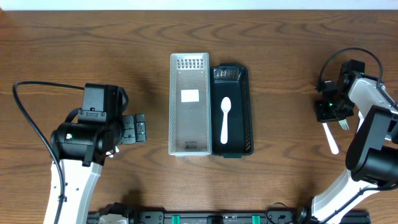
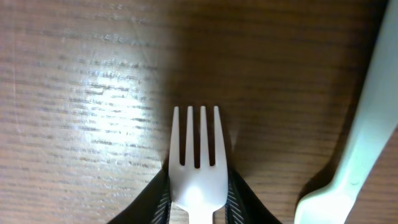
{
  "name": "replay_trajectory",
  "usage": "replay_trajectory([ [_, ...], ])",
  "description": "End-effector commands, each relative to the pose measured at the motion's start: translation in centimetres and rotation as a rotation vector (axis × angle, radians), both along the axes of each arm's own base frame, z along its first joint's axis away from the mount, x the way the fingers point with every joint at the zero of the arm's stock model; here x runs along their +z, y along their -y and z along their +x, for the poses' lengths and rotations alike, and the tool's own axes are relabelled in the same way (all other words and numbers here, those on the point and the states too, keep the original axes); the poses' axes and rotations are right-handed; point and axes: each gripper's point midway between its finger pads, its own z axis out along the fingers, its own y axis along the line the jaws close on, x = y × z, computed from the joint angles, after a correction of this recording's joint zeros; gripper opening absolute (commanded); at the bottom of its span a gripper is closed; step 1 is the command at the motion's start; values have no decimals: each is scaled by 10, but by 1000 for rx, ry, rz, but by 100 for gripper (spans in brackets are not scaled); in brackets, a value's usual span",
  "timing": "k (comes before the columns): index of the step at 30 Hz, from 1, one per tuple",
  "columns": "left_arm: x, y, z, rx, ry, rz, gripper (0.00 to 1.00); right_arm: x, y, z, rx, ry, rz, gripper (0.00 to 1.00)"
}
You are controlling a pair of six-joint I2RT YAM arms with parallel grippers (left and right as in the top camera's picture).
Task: Pack container
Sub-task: 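Move the right gripper back and grasp the white fork, then carry the white fork into the black basket and release it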
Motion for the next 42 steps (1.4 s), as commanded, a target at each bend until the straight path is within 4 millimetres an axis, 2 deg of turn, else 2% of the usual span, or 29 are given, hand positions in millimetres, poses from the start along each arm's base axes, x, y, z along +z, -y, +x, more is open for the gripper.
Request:
replay_trajectory([
  [1,8,-1,3,-7,19,5,98,-12,-5,-6,-19,-18,24,18],
  [3,8,-1,3,-7,19,5,98,-12,-4,-3,-31,-7,21,14],
  [11,8,-1,3,-7,19,5,98,-6,-4,3,-92,15,16,8],
  [14,8,-1,3,-7,19,5,98,10,-8,15,-90,51,8,6],
  [17,8,-1,3,-7,20,5,98,40,-21,33,-67,122,-5,5],
  [19,8,-1,3,-7,20,5,98,69,-38,47,-42,191,-11,5],
  [23,8,-1,3,-7,19,5,98,142,-90,68,-43,349,14,1],
  [28,8,-1,3,-7,19,5,98,229,-184,67,-13,555,133,1],
  [31,8,-1,3,-7,19,5,98,254,-236,59,12,634,223,1],
  [33,8,-1,3,-7,19,5,98,257,-263,54,-12,639,270,1],
  [35,8,-1,3,-7,19,5,98,247,-282,48,-55,604,301,1],
  [38,8,-1,3,-7,18,5,98,220,-297,45,-115,531,295,1],
  [42,7,-1,2,-7,16,5,98,169,-308,47,-116,418,237,1],
])
